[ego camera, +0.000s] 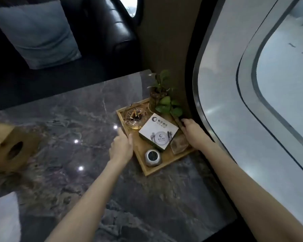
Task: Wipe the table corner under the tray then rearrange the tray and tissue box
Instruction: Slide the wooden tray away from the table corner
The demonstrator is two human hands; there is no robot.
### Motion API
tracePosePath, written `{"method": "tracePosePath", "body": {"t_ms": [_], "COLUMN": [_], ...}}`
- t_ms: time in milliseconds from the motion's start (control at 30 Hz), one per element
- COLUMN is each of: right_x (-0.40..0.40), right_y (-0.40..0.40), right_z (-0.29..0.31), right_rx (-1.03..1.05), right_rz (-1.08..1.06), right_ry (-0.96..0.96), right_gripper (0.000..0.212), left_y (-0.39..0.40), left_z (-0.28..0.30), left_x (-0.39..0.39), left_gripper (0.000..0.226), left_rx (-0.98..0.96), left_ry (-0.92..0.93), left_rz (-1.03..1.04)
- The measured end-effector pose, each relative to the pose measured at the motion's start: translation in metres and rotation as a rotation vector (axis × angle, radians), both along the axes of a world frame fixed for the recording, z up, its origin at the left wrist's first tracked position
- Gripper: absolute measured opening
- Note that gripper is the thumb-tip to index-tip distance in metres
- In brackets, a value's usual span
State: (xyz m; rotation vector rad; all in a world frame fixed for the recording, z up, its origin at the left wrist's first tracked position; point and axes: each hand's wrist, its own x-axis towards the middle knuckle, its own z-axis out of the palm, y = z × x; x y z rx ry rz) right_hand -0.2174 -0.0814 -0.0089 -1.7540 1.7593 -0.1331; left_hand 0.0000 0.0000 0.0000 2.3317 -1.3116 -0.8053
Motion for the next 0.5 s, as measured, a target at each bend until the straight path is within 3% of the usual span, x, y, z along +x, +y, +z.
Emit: {"method": "tracePosePath", "body": {"t_ms": [133, 367, 500], "right_x": [0.009, 0.015, 0.013], "right_y": [-0.017, -0.046, -0.05], "right_z": [-0.02, -0.028, -0.038], "right_rx": [0.112, 0.167, 0.066], "right_rz": [-0.2, -0.178, -0.009], "right_ry": [-0.114, 0.034, 0.105], "right_gripper": [0.036, 0.036, 0.041], "left_y": [-0.005, -0.02, -0.025], "left_z": [-0.027, -0.051, -0.054], "left_x": [-0.005, -0.007, -0.007], "left_gripper": [0.058, 0.058, 0.059], "left_rx": [0.076, 0.113, 0.099], "left_ry": [-0.014, -0.098, -0.177], "left_rz": [0.029, 0.02, -0.009]}}
